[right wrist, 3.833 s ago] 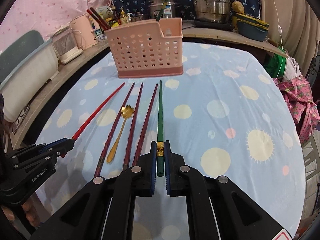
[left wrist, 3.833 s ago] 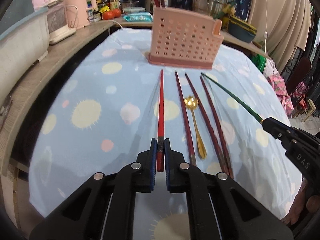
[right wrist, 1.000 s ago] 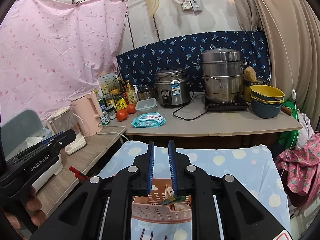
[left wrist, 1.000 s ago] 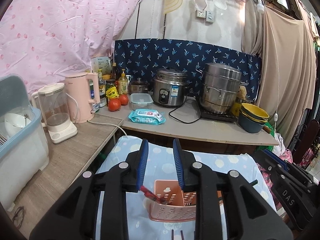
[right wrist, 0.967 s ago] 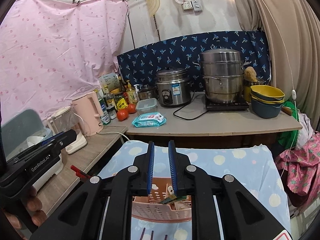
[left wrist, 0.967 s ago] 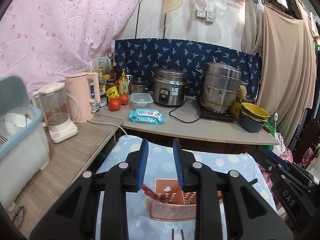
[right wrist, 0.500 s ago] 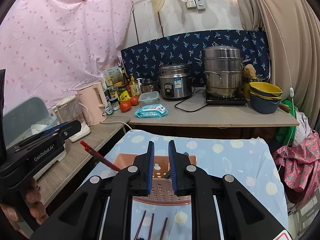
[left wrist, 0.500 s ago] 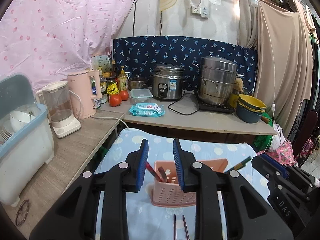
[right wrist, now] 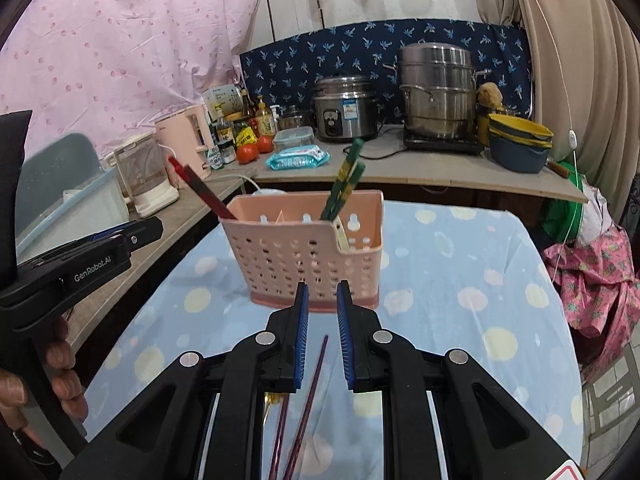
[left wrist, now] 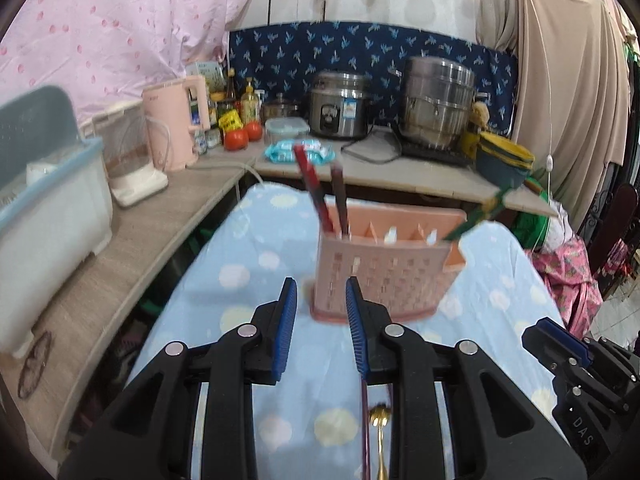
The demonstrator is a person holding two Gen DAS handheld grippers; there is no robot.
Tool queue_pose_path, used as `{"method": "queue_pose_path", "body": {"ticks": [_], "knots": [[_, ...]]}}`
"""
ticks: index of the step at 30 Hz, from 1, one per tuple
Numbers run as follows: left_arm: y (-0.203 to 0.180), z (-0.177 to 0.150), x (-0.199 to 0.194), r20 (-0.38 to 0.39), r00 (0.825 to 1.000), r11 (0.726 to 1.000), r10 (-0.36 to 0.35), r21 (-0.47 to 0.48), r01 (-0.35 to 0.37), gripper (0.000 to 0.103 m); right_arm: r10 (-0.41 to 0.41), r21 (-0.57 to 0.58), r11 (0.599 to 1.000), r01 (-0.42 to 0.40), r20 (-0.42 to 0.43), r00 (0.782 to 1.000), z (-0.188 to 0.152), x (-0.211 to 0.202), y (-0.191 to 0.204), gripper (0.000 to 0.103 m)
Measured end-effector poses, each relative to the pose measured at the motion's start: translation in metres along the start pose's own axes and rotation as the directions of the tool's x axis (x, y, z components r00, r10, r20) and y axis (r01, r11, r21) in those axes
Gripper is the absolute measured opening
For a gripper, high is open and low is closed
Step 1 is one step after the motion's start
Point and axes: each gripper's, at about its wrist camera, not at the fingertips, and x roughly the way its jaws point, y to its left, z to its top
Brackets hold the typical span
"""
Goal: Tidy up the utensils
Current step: 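Move both tools back down to the remaining dark red chopsticks, then grasp a dark red chopstick with the right tool while the left tool grasps another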
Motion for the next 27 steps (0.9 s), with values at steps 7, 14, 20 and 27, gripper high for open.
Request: {"method": "queue_pose_path", "body": {"ticks": [7,14,20,27], "knots": [[0.000,-0.069,0.016,-0.148,0.989,1.000,0.006,0.016,-0.003,0.024,-0.004,0.008,1.000,0.005,-0.130,0.991,-0.063,0.003,-0.001,0.015],[0.002,-0.123,0.025,-0.266,0.964,1.000,0.001,0.024,0.005,0.024,0.017,0.030,0.999,-0.010,-0.237,0.971,-0.114,0.007,0.008,0.016],[-0.006,-0.144,0.025,-0.302,0.953,0.999,-0.018,0.031,0.028,0.024,0.039,0.038,0.999,-0.029,-0.301,0.953,-0.143,0.012,0.020,0.016],[-0.014,-0.156,0.025,-0.328,0.944,0.998,-0.034,0.043,0.051,0.024,0.033,0.027,0.999,-0.026,-0.328,0.944,-0.155,0.017,0.027,0.016]]}}
